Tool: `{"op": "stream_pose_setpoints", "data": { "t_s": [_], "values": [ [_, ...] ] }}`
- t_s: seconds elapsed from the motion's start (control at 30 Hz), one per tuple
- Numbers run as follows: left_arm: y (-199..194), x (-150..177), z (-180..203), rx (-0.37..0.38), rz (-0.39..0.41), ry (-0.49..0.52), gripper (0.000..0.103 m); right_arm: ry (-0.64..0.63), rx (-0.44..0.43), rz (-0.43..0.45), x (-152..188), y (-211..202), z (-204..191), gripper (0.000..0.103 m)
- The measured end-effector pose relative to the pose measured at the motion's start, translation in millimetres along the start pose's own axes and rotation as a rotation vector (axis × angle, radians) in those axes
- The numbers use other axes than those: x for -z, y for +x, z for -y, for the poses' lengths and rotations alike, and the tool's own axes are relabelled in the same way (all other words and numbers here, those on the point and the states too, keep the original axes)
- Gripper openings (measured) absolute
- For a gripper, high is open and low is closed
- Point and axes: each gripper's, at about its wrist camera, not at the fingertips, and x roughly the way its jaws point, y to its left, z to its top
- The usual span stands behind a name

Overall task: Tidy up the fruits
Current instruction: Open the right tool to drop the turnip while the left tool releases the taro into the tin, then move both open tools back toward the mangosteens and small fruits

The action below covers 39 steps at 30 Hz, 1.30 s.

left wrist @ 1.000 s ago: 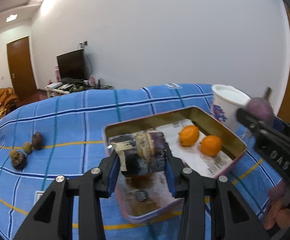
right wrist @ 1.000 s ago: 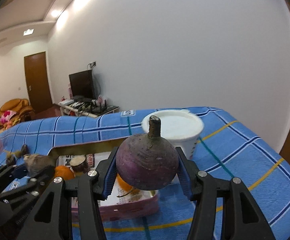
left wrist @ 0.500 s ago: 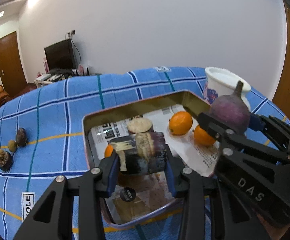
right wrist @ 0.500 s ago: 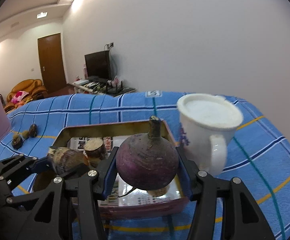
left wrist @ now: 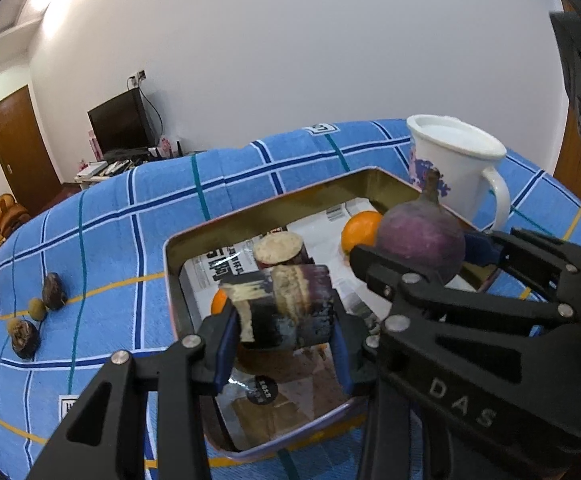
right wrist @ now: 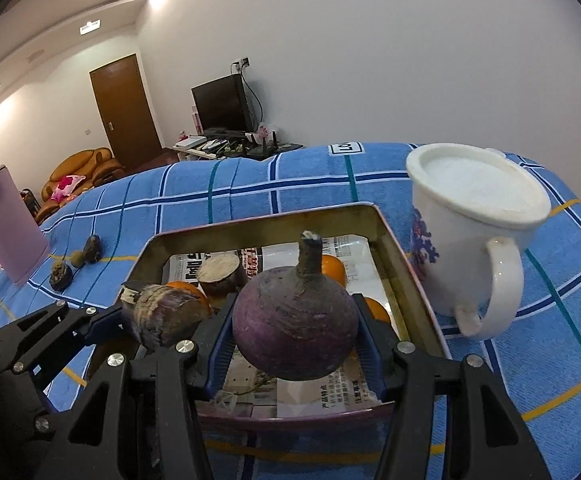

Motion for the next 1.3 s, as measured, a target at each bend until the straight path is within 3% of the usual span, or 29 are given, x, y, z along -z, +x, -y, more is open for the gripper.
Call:
{"op": "stream_pose_setpoints", "data": {
  "t_s": [0.3,0.6,0.77,0.83,0.97,1.0,1.13,1.3],
  "values": [
    [0.1,-3.1,1.5,-0.025,0.009,0.032,0.042,0.018,-0.043,0.002,-1.0,-1.2,0.9,0.058],
    [7.7,-11.5,2.3,-0.018,0.011,0.007,0.042,0.189,0.045,0.211,-5.2,-44.2,34.1,0.059],
    [14.5,-16.6,9.0,-0.033,0.002,0.019,0.043,0.232,0.069,0.241,-6.0,-51.5,43.3,0.059],
    [15.8,-16.8,9.7,-0.037,-0.002,0.017,0.053,0.232,0.067,0.241,-6.4,-51.6,42.5,0.059],
    [15.9,-17.5,2.5,-0.096,-0.005,-0.031,0.095,0.233,0.063,0.241,-5.5,-51.5,41.6,0.059],
    [16.3,-17.6,0.6,-0.102,-0.005,-0.043,0.100,0.236,0.066,0.246,-4.9,-52.5,42.3,0.059],
    [3.6,-14.6,1.4,-0.048,0.054,-0.037,0.100,0.257,0.083,0.288,0.7,-59.7,46.2,0.069],
    [-20.6,-11.3,2.3,-0.091,0.185,-0.019,0.103,0.276,0.153,0.368,5.3,-69.0,50.1,0.069]
  ]
}}
